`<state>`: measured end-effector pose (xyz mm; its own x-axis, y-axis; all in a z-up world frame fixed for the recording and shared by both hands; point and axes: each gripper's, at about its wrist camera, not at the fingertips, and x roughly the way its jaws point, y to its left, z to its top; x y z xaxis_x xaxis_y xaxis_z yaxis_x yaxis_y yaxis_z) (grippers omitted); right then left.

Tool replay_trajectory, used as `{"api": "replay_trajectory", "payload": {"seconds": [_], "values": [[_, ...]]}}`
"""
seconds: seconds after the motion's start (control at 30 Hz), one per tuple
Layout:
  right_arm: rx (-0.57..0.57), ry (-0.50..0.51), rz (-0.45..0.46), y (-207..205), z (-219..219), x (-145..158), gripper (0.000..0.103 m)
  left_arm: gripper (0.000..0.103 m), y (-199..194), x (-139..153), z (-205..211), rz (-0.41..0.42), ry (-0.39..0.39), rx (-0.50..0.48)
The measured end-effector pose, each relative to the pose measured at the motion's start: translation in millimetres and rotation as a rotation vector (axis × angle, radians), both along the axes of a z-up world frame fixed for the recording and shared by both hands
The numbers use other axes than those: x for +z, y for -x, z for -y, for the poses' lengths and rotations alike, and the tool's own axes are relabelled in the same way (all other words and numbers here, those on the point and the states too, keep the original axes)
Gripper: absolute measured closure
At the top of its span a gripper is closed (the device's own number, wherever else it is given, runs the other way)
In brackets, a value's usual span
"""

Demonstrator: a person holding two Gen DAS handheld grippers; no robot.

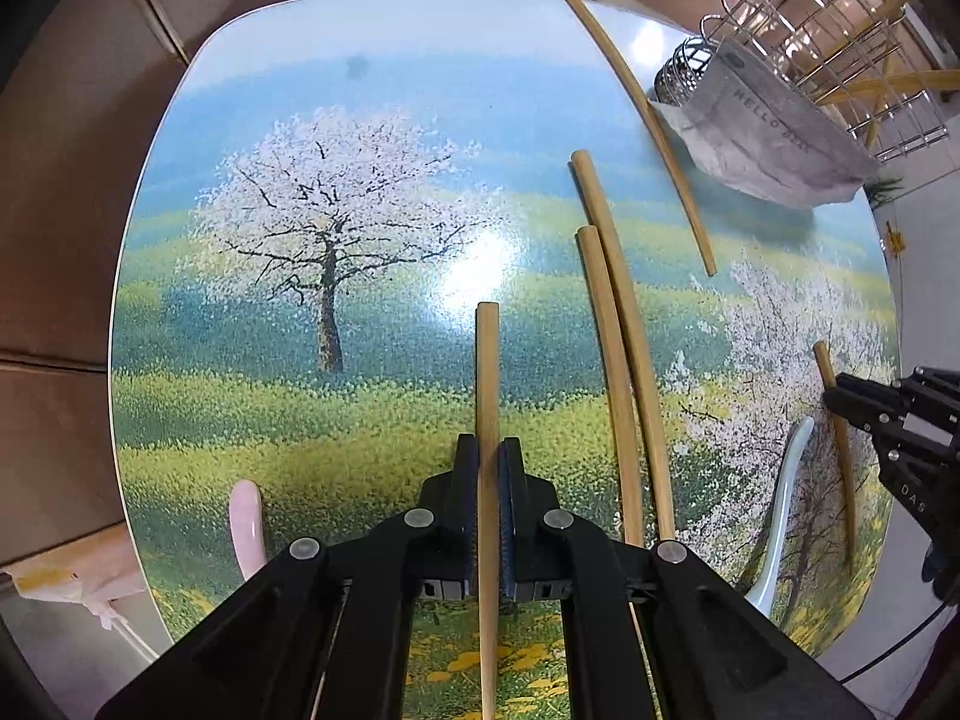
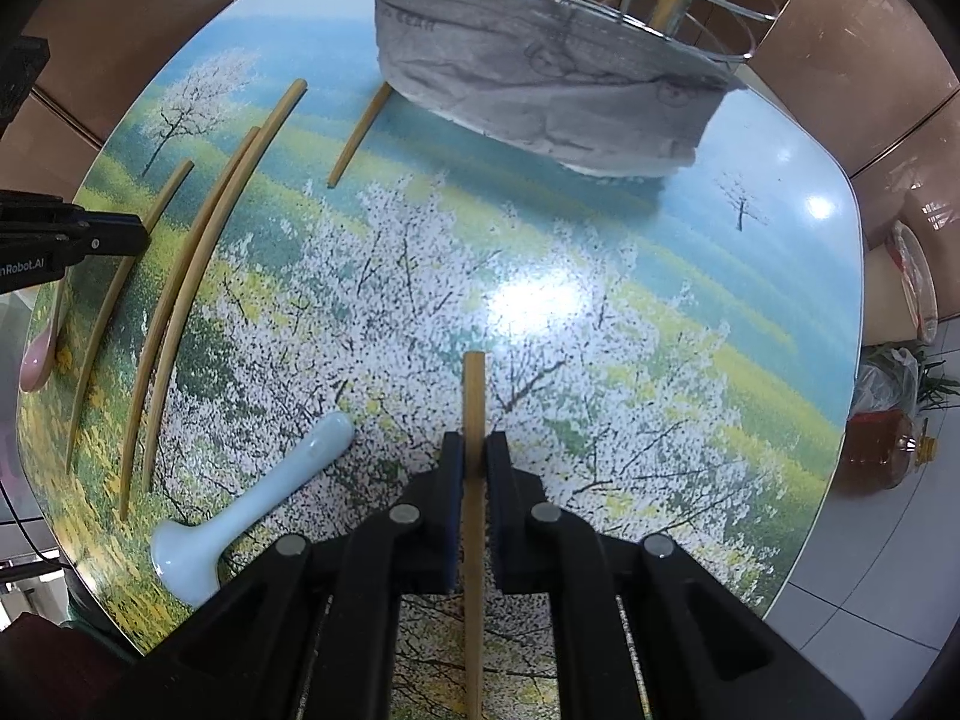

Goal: Organize utensils
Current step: 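Lift both chopsticks into the wire holder and open both grippers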

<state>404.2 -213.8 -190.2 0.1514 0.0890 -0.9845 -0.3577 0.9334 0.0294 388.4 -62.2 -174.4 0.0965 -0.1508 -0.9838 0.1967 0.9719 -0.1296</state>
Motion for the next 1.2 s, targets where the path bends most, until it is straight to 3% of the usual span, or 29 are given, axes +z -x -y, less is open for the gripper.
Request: {"api": "replay_trajectory", "payload": {"seconds": [0.33,0.4,0.67,0.93,1.07,1.2], "values": [[-0.042,-0.155,0.243,60.7,28.7,71.5,0.097,0.097,49.3,67.0,-16.8,0.206,0.078,0.034],[-0.050,-0.172,0.293,79.6,31.1,83.7,0.097,0.097,53.1,83.1,-35.2,0.239,0.100,0.042],[-0.087,-0.205,0.492,124.7,47.5,152.5,0.097,0.097,72.4,157.2,-42.2,0.409,0.194,0.061],[-0.155,-0.283,0.753,108.5,56.1,250.3,0.097,0.097,62.4,252.3,-28.3,0.617,0.313,0.077],[-0.198,-0.339,0.872,80.1,67.4,292.6,0.097,0.097,38.4,281.2,-15.6,0.687,0.370,0.093],[-0.224,-0.396,0.963,52.6,79.3,315.9,0.097,0.097,6.9,301.6,-4.1,0.763,0.422,0.113]]}}
